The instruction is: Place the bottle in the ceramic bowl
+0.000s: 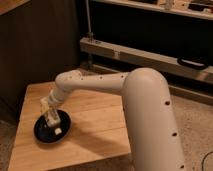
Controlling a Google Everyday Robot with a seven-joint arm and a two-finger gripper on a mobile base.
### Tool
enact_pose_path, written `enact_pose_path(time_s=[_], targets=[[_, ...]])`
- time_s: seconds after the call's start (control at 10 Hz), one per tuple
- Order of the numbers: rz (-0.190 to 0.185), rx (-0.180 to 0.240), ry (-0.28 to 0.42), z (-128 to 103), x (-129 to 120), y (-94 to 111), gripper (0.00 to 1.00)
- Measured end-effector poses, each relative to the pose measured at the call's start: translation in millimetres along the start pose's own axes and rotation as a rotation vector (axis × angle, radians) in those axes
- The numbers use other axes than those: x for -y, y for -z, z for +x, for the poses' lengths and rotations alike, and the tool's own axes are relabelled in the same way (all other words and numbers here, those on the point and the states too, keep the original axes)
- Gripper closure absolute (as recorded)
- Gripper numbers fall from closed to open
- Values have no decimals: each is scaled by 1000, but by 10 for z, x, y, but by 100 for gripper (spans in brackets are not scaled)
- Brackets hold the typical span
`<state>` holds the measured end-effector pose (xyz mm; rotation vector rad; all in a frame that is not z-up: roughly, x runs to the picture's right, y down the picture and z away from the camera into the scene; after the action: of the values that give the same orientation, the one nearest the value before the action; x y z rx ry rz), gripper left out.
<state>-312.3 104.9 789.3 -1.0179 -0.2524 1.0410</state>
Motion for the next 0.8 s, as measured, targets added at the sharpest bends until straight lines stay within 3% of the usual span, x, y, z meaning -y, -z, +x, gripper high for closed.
enact_pose_path(time_s=[0.1, 0.8], targets=[[-12, -3, -3, 11, 45, -11, 26], [-15, -4, -2, 9, 31, -18, 25]])
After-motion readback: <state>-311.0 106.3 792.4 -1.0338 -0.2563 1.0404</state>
